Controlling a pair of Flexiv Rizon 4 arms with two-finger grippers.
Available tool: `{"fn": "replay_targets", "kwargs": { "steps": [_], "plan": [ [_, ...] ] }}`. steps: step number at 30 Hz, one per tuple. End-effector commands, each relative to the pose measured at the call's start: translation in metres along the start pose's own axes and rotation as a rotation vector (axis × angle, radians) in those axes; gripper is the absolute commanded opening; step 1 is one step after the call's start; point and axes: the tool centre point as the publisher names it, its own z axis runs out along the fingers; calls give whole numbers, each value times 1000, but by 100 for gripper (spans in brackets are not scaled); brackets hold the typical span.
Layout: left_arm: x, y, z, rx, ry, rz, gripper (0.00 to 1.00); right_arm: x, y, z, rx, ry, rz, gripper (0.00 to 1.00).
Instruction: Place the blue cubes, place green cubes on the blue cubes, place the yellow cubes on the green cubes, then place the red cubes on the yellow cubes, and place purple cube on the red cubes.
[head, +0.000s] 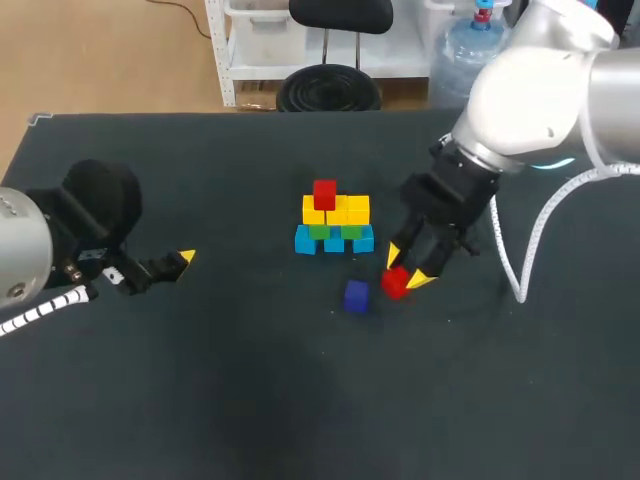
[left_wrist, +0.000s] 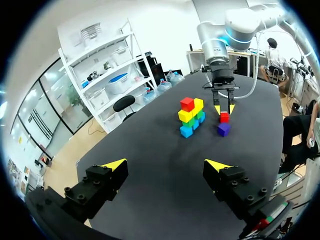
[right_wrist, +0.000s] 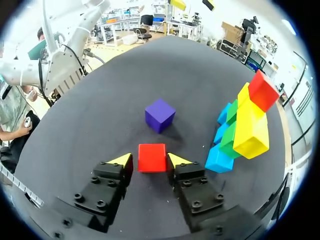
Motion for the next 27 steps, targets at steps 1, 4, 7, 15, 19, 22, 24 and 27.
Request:
{"fn": "replay_targets", "kwargs": {
  "steps": [1, 4, 7, 15, 19, 22, 24, 27],
  "plan": [
    [0, -3, 2, -13, 0, -2, 100, -1, 0, 0, 8, -1, 5, 25],
    [0, -3, 2, -13, 0, -2, 100, -3, 1, -7, 35, -9, 18, 0],
    [0, -3, 2, -13, 0, -2, 100, -7, 2, -16, 63, -25, 46, 0],
    [0, -3, 2, -13, 0, -2, 100, -24, 15, -54, 149, -23, 170, 0],
    [0, -3, 2, -13, 0, -2, 100, -27, 14, -76, 221, -31, 269, 0],
    [0, -3, 2, -13, 0, -2, 100, -28, 8, -92, 280, -45, 321, 0],
    [0, -3, 2, -13, 0, -2, 100, -29, 4, -101, 318, -50, 340, 0],
    [0, -3, 2, -13, 0, -2, 100, -33, -4, -113, 378, -62, 377, 0]
  ]
}}
